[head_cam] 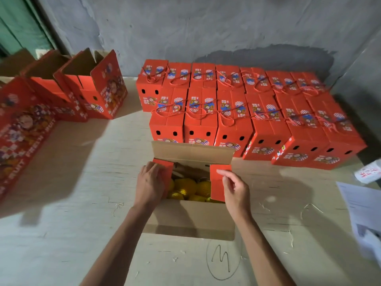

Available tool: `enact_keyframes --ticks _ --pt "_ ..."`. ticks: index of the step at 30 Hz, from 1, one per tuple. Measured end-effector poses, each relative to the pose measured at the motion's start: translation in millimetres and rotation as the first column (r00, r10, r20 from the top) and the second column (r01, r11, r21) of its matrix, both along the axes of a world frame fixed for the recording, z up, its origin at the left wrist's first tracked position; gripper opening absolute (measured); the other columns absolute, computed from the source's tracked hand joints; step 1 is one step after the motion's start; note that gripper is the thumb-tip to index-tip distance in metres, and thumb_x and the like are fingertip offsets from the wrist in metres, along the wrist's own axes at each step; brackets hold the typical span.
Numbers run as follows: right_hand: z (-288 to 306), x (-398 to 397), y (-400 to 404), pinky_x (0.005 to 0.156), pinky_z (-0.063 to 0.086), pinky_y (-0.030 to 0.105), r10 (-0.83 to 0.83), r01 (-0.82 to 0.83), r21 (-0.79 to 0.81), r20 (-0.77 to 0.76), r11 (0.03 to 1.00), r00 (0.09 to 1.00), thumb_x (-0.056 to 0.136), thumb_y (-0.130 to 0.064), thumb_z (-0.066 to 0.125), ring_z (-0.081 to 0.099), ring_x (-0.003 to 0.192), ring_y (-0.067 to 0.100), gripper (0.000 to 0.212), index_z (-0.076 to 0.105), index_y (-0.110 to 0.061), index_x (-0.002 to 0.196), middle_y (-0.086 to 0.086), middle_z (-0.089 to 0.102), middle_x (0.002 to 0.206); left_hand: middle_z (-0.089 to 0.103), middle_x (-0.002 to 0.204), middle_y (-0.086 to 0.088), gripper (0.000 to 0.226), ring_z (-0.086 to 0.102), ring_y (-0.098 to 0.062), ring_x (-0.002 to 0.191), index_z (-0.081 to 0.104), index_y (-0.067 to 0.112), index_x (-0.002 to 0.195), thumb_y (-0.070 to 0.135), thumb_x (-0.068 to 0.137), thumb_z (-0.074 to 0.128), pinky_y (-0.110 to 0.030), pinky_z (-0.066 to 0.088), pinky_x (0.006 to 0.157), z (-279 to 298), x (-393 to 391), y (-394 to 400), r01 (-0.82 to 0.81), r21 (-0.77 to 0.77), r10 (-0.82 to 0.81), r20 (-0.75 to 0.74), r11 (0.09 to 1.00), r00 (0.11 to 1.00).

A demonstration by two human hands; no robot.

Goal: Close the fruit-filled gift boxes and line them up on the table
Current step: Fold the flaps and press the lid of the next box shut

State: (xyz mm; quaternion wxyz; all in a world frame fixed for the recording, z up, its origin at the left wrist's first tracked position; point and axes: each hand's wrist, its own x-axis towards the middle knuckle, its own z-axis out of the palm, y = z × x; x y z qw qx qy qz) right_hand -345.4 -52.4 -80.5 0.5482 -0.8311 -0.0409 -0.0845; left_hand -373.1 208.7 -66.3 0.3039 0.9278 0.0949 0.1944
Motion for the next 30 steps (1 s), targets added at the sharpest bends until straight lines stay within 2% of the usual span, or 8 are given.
enact_keyframes --ticks 4,6,10,12,16,19,26,30 --pt "9 2 -2 0.092 0.057 0.029 -0.075 0.09 -0.113 0.124 0.99 0.989 0.097 -0.009 0.068 0.07 0.104 0.014 0.016 0.075 -0.009 0.112 0.002 0.074 0.111 0.06 0.099 -0.014 0.014 0.054 -0.038 0.095 0.06 0.006 0.099 0.002 0.094 0.047 -0.042 0.04 0.081 -3 7 0 -0.09 -0.064 0.084 -0.091 0.994 0.992" --pt "15 5 -1 0.074 0.06 0.033 -0.132 0.17 -0.175 0.208 0.97 0.969 0.095 -0.013 0.072 0.069 0.087 0.019 0.021 0.07 -0.003 0.113 0.007 0.071 0.108 0.055 0.094 -0.007 0.014 0.055 -0.038 0.094 0.051 0.012 0.098 0.024 0.095 0.046 -0.039 0.036 0.076 2 8 -4 -0.14 -0.119 0.126 -0.114 0.983 0.985" --pt "26 19 10 0.051 0.054 0.032 -0.224 0.293 -0.276 0.254 0.915 0.941 0.102 -0.023 0.063 0.064 0.066 0.017 0.037 0.055 0.0 0.129 0.012 0.067 0.119 0.054 0.135 -0.014 0.092 0.059 -0.04 0.11 0.033 0.011 0.148 0.064 0.074 0.026 -0.044 0.049 0.078 14 11 -13 -0.239 -0.214 0.216 -0.127 0.947 0.968" --pt "25 22 17 0.057 0.057 0.035 -0.245 0.298 -0.286 0.208 0.911 0.947 0.105 -0.029 0.056 0.073 0.078 0.027 0.043 0.05 -0.003 0.139 0.012 0.068 0.128 0.047 0.15 -0.011 0.101 0.06 -0.039 0.113 0.012 0.014 0.161 0.063 0.074 0.026 -0.048 0.053 0.08 14 10 -13 -0.225 -0.18 0.209 -0.107 0.958 0.972" --pt "16 24 22 0.078 0.059 0.04 -0.234 0.283 -0.342 0.176 0.896 0.956 0.101 -0.032 0.063 0.071 0.111 0.033 0.047 0.053 -0.004 0.138 0.016 0.067 0.132 0.056 0.145 -0.003 0.078 0.066 -0.035 0.1 0.012 0.015 0.162 0.03 0.093 0.045 -0.043 0.052 0.073 1 7 -8 -0.179 -0.099 0.177 -0.022 0.979 0.984" --pt "12 24 22 0.082 0.058 0.037 -0.206 0.252 -0.375 0.159 0.892 0.966 0.096 -0.029 0.071 0.069 0.117 0.03 0.052 0.053 -0.001 0.135 0.017 0.067 0.131 0.062 0.13 -0.006 0.086 0.066 -0.032 0.095 0.005 0.02 0.161 0.038 0.095 0.059 -0.047 0.054 0.072 -5 8 -4 -0.173 -0.107 0.171 -0.02 0.979 0.985" --pt "6 34 19 0.084 0.052 0.029 -0.238 0.275 -0.279 0.16 0.92 0.958 0.092 -0.02 0.075 0.069 0.107 0.026 0.034 0.062 -0.007 0.12 0.008 0.07 0.119 0.061 0.13 0.002 0.067 0.068 -0.021 0.086 0.026 0.031 0.15 0.043 0.096 0.064 -0.033 0.045 0.065 -4 10 -6 -0.211 -0.134 0.219 0.045 0.968 0.975" --pt "3 34 17 0.086 0.058 0.038 -0.201 0.244 -0.227 0.196 0.943 0.96 0.089 -0.008 0.076 0.069 0.101 0.025 0.029 0.066 -0.005 0.116 0.006 0.07 0.115 0.065 0.098 0.007 0.044 0.067 -0.028 0.082 0.039 0.027 0.133 0.032 0.095 0.061 -0.037 0.047 0.067 -10 8 -6 -0.237 -0.176 0.244 0.019 0.955 0.97"
